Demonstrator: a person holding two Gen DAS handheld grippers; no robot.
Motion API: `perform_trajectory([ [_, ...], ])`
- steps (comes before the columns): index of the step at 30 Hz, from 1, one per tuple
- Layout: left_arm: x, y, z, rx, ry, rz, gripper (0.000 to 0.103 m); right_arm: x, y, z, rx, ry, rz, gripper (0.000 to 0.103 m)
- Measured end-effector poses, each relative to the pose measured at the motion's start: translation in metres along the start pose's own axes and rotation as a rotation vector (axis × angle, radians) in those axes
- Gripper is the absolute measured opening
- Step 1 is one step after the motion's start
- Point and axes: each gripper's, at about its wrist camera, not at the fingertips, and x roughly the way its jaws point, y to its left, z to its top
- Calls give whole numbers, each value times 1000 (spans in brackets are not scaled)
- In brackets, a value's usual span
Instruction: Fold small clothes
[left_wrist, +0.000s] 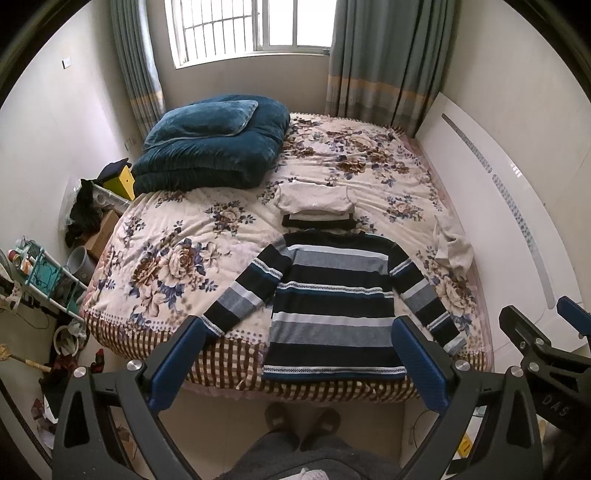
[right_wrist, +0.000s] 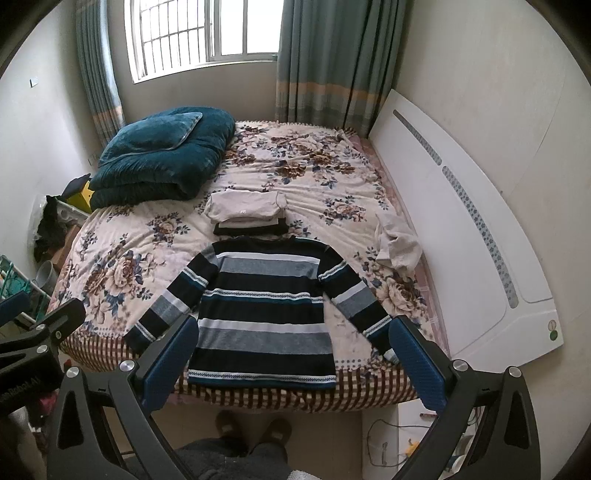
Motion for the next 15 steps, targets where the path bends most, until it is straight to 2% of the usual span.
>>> perform_trajectory([
  [15, -2, -1, -3, -2, -10, 1, 103, -2, -1, 0, -1, -8, -1, 103],
])
